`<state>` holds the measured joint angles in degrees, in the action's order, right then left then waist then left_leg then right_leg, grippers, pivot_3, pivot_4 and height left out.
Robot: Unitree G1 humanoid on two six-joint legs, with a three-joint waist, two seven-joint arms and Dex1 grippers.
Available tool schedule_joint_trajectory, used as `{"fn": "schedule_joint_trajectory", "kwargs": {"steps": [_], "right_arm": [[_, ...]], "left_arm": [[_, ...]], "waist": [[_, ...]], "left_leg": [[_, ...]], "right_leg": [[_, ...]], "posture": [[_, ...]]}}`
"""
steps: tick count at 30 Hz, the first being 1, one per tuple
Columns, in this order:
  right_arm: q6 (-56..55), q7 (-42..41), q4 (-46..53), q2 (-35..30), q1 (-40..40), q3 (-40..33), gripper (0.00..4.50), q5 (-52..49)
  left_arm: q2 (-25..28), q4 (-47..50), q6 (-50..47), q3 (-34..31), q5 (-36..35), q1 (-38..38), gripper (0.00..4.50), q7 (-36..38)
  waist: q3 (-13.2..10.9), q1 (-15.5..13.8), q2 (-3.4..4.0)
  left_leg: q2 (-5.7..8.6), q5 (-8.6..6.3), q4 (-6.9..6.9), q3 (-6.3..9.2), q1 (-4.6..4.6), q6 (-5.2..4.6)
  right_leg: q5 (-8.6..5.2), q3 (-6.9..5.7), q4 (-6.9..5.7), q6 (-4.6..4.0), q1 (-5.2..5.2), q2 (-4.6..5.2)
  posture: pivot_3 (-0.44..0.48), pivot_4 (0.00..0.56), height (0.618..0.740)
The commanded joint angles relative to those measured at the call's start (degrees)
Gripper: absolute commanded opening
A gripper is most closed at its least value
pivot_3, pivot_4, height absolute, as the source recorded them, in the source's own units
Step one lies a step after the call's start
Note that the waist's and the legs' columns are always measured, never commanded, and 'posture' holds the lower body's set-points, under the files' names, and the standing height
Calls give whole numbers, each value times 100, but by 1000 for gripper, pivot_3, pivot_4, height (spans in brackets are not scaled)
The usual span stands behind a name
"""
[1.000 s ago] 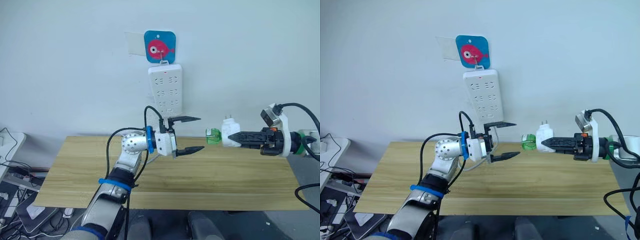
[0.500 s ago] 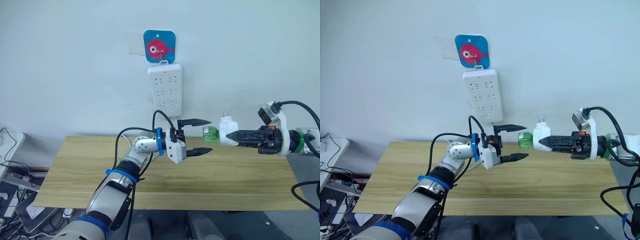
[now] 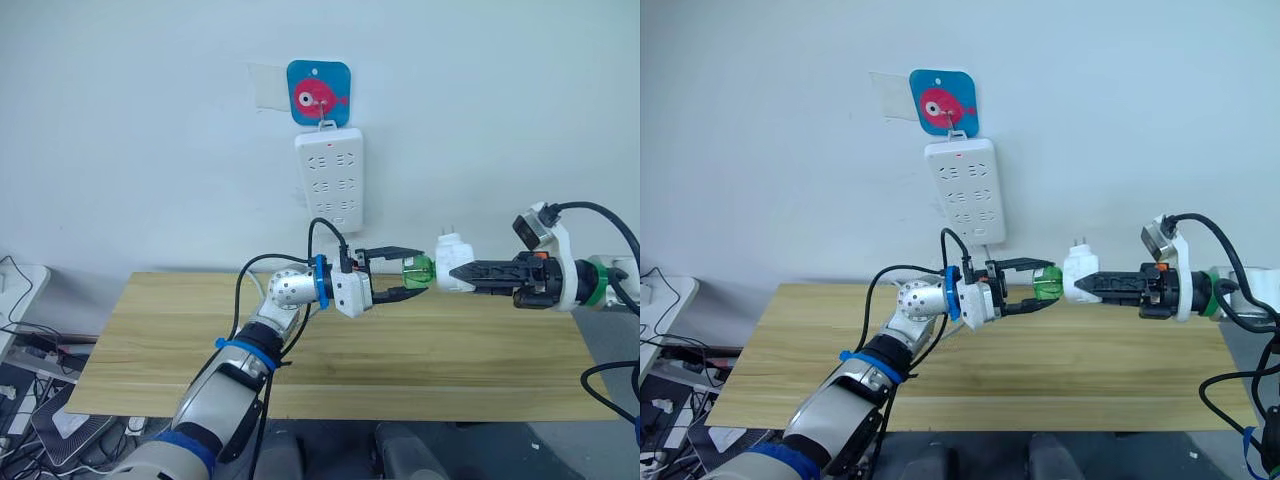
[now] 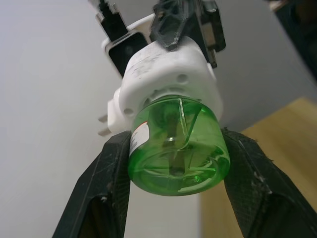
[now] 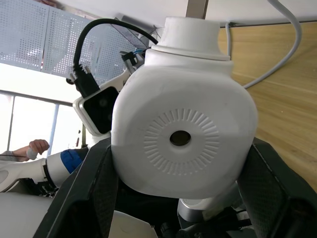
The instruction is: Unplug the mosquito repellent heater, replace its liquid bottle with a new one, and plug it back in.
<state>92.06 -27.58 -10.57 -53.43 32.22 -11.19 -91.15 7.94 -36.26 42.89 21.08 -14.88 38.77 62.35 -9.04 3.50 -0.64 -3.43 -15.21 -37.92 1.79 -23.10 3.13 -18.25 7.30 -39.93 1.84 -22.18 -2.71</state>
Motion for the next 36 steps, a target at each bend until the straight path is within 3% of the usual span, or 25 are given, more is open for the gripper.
{"fn": "schedule_joint_trajectory", "kwargs": {"steps": [1,5,8,10,14,17,21,25,31,36], "right_arm": [[44,-267,272,-157,108,-135,2970,-47],[44,-506,500,-236,78,-50,2970,193],[31,-671,573,-210,122,-4,2970,417],[34,-749,526,-177,204,10,2970,513],[44,-904,461,-214,298,22,2970,605],[44,-943,441,-225,270,-13,2970,690],[44,-915,403,-229,217,-63,2970,676],[44,-920,328,-297,196,-131,2970,652],[44,-828,175,-293,234,-261,2970,663],[44,-797,139,-302,181,-325,2970,634]], "left_arm": [[164,1289,-3313,-34,-1440,-65,2240,571],[555,2001,-7300,-357,-2769,232,2240,260],[533,1518,-9691,-926,-3725,685,2240,-106],[393,906,-10798,-1521,-4260,988,2240,-430],[292,576,-11634,-1958,-4359,1218,3477,-620],[178,619,-11747,-2135,-4258,1228,4439,-746],[140,765,-11488,-2193,-4010,1190,4473,-738],[557,1123,-10792,-1780,-3393,1069,4473,-137],[1388,2096,-8884,-1149,-2334,587,4473,1097],[1402,2821,-6090,-1101,-1376,-280,4473,1557]], "waist": [[0,29,0],[0,76,0],[-1,116,-1],[-3,139,1],[-7,173,-6],[-11,149,-1],[-12,130,-2],[-12,130,-1],[-16,141,4],[-29,123,3]], "left_leg": [[-1,0,-1,3,-2,0],[-1,0,-4,28,-11,0],[0,0,-5,45,-16,0],[0,1,-6,49,-18,0],[-2,1,-4,54,-17,0],[-3,2,0,55,-17,3],[-2,10,-1,55,-22,17],[0,10,-2,53,-22,18],[-2,13,2,46,-17,23],[-2,10,1,39,-19,19]], "right_leg": [[0,-2,-1,0,-1,-1],[-2,-20,-3,2,-3,-3],[-16,-35,-2,26,-3,-4],[-17,-40,-2,26,-3,-5],[-18,-44,0,23,-5,-10],[-15,-43,0,2,-6,-12],[-10,-44,3,-7,-6,-8],[-9,-42,1,-7,-6,-7],[-9,-36,2,-9,-6,-7],[-9,-31,8,-9,-5,0]], "posture": [[-49,133,740],[-46,135,740],[-45,139,740],[-50,142,740],[-56,145,740],[-56,145,740],[-63,146,740],[-66,149,740],[-77,157,740],[-74,166,740]]}}
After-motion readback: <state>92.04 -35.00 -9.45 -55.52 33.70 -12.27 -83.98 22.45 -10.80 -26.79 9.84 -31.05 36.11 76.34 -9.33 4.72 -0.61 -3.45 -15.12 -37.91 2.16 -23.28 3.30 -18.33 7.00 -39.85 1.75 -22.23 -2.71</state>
